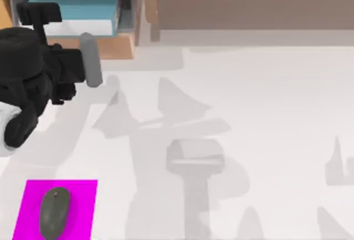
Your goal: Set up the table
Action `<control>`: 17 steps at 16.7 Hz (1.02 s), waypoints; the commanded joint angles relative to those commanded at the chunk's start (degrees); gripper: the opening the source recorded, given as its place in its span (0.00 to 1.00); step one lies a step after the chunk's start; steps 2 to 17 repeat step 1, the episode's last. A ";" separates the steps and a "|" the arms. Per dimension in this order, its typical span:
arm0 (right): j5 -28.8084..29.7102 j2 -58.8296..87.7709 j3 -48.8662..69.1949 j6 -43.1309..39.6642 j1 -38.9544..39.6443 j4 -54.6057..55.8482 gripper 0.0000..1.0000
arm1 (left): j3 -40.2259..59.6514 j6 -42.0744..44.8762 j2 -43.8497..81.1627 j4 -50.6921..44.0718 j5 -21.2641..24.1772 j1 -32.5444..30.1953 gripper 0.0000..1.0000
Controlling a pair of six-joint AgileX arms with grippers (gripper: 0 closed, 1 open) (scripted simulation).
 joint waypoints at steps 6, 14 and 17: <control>0.00 0.00 0.00 0.00 0.00 0.00 1.00 | -0.54 0.00 -0.24 0.08 -0.07 -0.13 1.00; 0.00 0.00 0.00 0.00 0.00 0.00 1.00 | -0.54 0.00 -0.24 0.08 -0.07 -0.13 1.00; 0.00 0.00 0.00 0.00 0.00 0.00 1.00 | -0.54 0.00 -0.24 0.08 -0.07 -0.13 1.00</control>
